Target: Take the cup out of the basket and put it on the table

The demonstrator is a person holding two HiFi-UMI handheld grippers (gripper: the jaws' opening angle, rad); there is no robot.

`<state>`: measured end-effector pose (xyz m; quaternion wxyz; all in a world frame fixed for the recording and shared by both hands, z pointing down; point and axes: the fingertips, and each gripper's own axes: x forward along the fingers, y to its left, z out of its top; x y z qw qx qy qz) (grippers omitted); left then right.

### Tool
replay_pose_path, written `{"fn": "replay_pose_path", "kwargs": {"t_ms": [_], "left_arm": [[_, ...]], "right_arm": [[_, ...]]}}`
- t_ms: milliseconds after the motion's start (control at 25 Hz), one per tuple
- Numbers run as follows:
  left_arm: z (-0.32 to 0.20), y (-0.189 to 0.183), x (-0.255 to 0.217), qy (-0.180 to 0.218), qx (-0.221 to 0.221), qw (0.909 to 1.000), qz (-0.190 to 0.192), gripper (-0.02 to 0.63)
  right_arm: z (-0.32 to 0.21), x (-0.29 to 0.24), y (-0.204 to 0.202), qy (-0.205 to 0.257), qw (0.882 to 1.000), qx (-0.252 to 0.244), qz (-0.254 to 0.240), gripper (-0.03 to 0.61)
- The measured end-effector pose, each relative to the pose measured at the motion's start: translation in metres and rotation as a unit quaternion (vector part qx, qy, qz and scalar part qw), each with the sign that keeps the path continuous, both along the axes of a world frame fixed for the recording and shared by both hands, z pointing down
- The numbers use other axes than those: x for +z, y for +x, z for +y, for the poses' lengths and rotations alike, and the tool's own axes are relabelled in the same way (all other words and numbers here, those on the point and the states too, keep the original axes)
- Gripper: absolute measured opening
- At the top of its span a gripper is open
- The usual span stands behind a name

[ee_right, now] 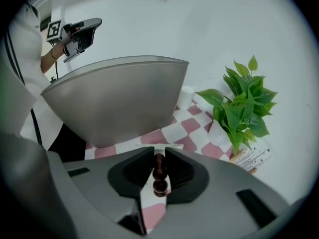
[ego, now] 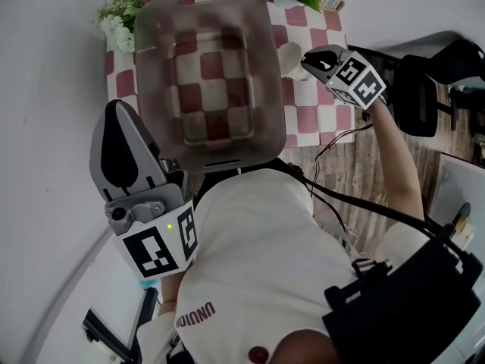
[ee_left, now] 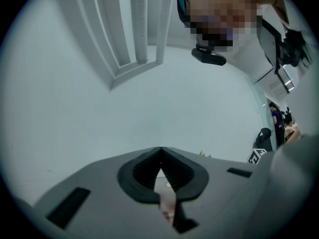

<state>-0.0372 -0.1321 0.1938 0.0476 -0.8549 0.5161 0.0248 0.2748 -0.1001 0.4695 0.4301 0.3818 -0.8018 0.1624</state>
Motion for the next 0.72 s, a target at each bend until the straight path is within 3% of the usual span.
{"fn": "replay_pose_path", "kwargs": {"t_ms": [720], "left_arm": [[-0.001,0.029,-0.004,0.007,0.035,0.9992,-0.018,0.011]], "right_arm": [[0.023,0.015,0.008,0.045,0.992,0.089,-0.082,0.081]]}}
